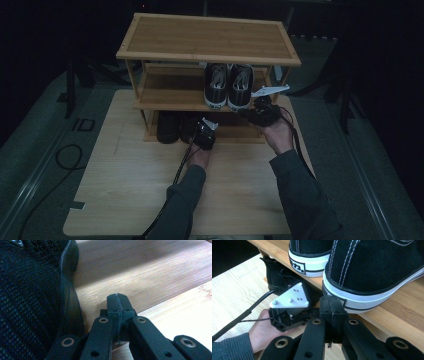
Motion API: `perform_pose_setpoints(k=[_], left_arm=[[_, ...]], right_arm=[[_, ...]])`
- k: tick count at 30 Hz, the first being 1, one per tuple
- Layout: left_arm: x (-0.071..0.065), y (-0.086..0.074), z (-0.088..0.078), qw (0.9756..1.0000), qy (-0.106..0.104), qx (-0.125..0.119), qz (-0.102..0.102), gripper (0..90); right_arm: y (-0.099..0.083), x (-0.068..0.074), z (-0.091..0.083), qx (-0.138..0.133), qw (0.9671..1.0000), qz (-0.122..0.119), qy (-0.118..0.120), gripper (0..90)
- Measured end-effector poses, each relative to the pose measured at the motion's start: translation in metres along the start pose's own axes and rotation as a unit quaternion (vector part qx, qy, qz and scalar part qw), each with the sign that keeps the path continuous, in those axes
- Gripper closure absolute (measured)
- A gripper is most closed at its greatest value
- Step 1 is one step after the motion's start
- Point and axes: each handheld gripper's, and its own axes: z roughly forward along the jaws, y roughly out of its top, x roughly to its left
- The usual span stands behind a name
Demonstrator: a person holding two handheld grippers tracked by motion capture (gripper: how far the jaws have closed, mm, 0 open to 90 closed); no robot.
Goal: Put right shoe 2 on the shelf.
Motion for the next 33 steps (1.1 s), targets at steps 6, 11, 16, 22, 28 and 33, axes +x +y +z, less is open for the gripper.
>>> perform_pose_setpoints(k=[6, 11, 16, 22, 28, 33], left_arm=[[0.0002, 0.0, -0.0001, 1.0, 0.0, 0.0, 0.001, 90.0], [0.0002, 0.0, -0.0001, 1.0, -0.001, 0.0, 0.001, 90.0], [0.0002, 0.0, -0.0002, 1.0, -0.001, 0.0, 0.001, 90.0], [0.0002, 0.0, -0.0003, 1.0, 0.0, 0.001, 0.003, 90.0], [0.0001, 0.0, -0.0004, 1.0, 0.001, 0.002, 0.004, 90.0], [-0.0003, -0.0001, -0.0003, 1.0, 0.001, 0.001, 0.003, 90.0]], right_arm=[[0.0031, 0.0022, 0.0044, 0.005, 1.0, -0.005, 0.002, 90.0], [0.0044, 0.0022, 0.0041, 0.007, 1.0, -0.004, -0.001, 90.0], [0.0046, 0.0025, 0.005, 0.007, 1.0, -0.003, -0.005, 90.0], [0.0046, 0.0025, 0.0059, 0.007, 0.9999, -0.004, -0.007, 90.0], [0.0045, 0.0022, 0.0069, 0.005, 0.9999, -0.003, -0.008, 90.0], [0.002, 0.0028, 0.0081, 0.001, 0.9999, -0.006, -0.011, 90.0]])
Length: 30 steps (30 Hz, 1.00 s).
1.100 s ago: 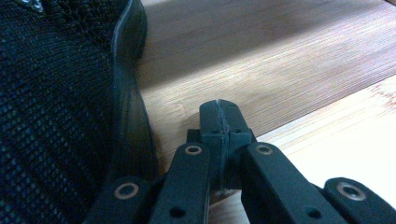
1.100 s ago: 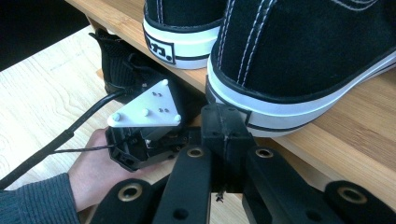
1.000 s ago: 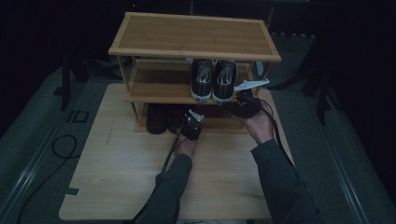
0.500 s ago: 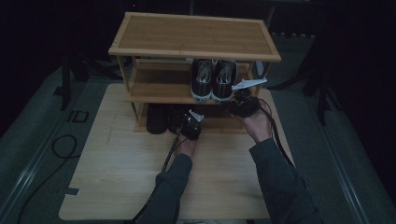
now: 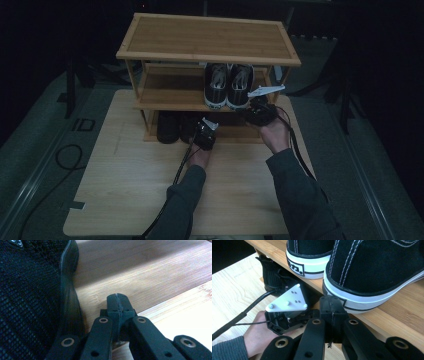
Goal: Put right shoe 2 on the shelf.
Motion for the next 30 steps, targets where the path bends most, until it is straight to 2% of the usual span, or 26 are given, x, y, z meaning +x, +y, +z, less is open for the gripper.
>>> perform_pose_setpoints(k=[8, 14, 20, 30], left_arm=[[0.0, 0.0, 0.0, 1.0, -0.001, -0.001, -0.003, 90.0], [0.0, 0.0, 0.0, 1.0, -0.001, -0.001, -0.001, 90.0], [0.0, 0.0, 0.0, 1.0, 0.0, 0.0, 0.0, 90.0], [0.0, 0.0, 0.0, 1.0, 0.0, 0.0, 0.001, 90.0]], right_arm=[[-0.006, -0.001, -0.003, 0.003, 1.0, 0.001, 0.0, 88.9], [-0.015, -0.002, -0.018, 0.002, 1.0, -0.004, -0.003, 87.2], [-0.027, -0.007, -0.029, 0.005, 1.0, 0.004, -0.005, 84.4], [-0.052, -0.012, -0.022, 0.032, 0.9993, 0.019, -0.002, 83.4]])
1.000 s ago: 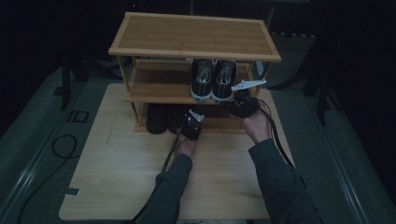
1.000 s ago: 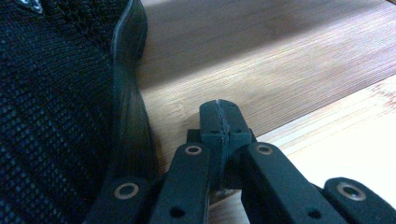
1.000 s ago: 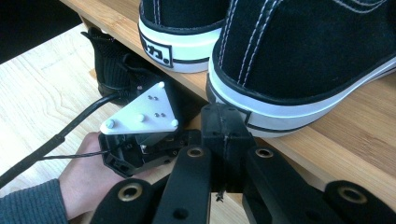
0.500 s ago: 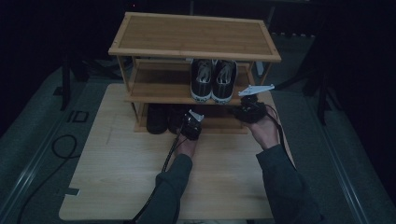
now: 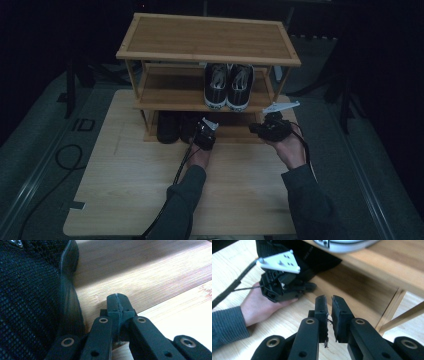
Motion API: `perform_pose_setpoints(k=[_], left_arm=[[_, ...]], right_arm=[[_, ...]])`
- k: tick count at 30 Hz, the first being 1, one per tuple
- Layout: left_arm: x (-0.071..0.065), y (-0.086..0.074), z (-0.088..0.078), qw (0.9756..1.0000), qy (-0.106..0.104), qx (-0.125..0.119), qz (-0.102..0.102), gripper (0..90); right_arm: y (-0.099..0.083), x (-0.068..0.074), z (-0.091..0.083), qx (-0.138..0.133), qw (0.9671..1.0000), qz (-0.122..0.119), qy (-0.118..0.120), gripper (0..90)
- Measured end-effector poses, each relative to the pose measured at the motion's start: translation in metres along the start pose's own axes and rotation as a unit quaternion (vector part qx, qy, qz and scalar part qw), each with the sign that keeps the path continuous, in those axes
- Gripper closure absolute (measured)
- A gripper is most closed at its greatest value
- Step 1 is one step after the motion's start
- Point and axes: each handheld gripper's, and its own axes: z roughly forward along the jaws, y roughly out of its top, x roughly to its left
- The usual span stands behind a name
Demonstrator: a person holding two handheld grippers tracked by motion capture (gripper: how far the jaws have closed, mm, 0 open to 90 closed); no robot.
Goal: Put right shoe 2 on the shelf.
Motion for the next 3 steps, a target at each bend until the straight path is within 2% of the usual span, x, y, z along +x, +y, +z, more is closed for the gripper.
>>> perform_pose_setpoints(k=[3], left_arm=[[0.0001, 0.0, 0.0, 1.0, 0.0, 0.0, 0.0, 90.0]], right_arm=[[-0.0048, -0.0015, 0.0027, 0.006, 1.0, 0.004, 0.002, 83.5]])
